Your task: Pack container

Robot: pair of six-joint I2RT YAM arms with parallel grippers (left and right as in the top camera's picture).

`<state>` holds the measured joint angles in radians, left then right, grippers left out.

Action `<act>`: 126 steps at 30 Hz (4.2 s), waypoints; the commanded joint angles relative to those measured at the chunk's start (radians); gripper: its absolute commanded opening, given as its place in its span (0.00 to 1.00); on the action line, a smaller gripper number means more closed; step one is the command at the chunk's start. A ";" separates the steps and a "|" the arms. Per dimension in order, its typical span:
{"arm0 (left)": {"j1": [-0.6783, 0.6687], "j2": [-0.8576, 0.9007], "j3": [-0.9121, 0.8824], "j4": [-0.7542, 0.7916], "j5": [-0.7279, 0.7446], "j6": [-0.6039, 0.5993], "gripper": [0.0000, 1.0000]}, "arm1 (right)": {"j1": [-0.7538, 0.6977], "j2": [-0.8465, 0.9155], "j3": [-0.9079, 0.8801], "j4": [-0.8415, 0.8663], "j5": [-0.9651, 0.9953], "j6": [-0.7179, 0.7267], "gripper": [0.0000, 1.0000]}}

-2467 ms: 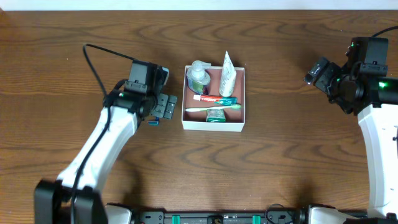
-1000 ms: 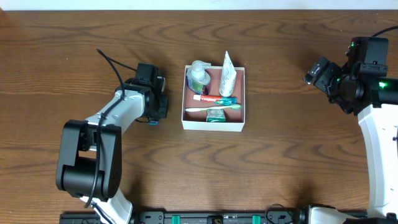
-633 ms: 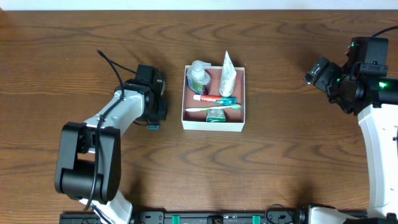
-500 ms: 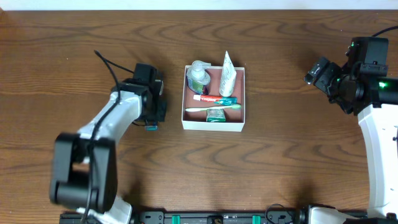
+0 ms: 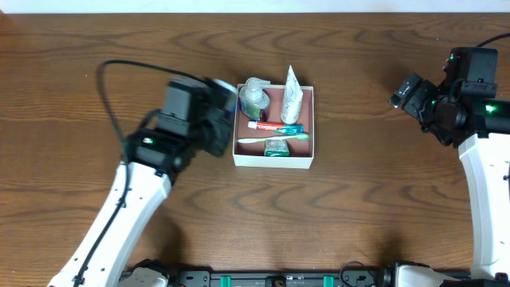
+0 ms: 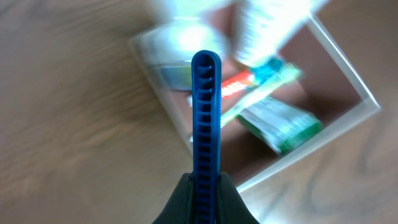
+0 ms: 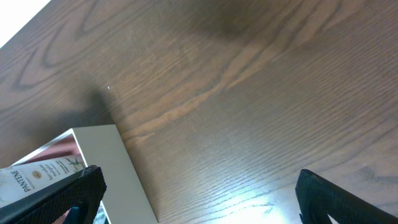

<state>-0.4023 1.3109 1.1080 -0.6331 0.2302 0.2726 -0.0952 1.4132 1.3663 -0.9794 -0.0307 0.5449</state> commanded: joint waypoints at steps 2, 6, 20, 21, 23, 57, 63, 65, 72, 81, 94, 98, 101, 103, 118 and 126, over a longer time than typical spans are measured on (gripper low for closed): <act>-0.122 0.043 0.004 -0.013 0.039 0.434 0.06 | -0.006 0.003 0.011 -0.001 -0.003 0.011 0.99; -0.201 0.130 0.004 0.010 0.039 0.669 0.08 | -0.006 0.003 0.011 -0.002 -0.003 0.011 0.99; -0.216 0.273 0.004 0.245 -0.127 0.648 0.98 | -0.006 0.003 0.011 -0.002 -0.003 0.011 0.99; -0.216 0.255 0.004 0.253 -0.177 0.573 0.98 | -0.006 0.003 0.011 -0.002 -0.003 0.011 0.99; -0.216 0.214 0.004 0.252 -0.286 0.434 0.98 | -0.006 0.003 0.011 -0.002 -0.003 0.012 0.99; 0.201 -0.167 0.004 -0.294 -0.589 -0.307 0.98 | -0.006 0.003 0.011 -0.001 -0.003 0.011 0.99; 0.203 -0.204 0.002 -0.247 -0.589 -0.286 0.98 | -0.006 0.003 0.011 -0.002 -0.003 0.011 0.99; 0.219 -0.257 -0.006 -0.208 -0.566 -0.266 0.98 | -0.006 0.003 0.011 -0.001 -0.003 0.011 0.99; 0.429 -0.476 -0.066 -0.166 -0.293 -0.259 0.98 | -0.006 0.003 0.011 -0.002 -0.003 0.011 0.99; 0.472 -0.748 -0.223 -0.166 -0.256 -0.138 0.98 | -0.006 0.003 0.011 -0.002 -0.003 0.011 0.99; 0.468 -1.106 -0.671 -0.014 -0.196 -0.180 0.98 | -0.006 0.003 0.011 -0.002 -0.003 0.011 0.99; 0.468 -1.160 -0.777 0.046 -0.184 -0.186 0.98 | -0.006 0.003 0.011 -0.001 -0.003 0.011 0.99; 0.468 -1.189 -0.828 0.052 -0.184 -0.200 0.98 | -0.006 0.003 0.011 -0.001 -0.003 0.011 0.99; 0.468 -1.207 -0.853 0.052 -0.185 -0.203 0.98 | -0.006 0.003 0.011 -0.001 -0.003 0.011 0.99; 0.468 -1.305 -0.929 0.044 -0.185 -0.203 0.98 | -0.006 0.003 0.011 -0.001 -0.003 0.011 0.99; 0.430 -1.309 -0.945 0.047 -0.185 -0.203 0.98 | -0.006 0.003 0.011 -0.001 -0.003 0.011 0.99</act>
<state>0.0372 0.0109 0.1684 -0.5873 0.0422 0.0784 -0.0952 1.4132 1.3663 -0.9794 -0.0307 0.5449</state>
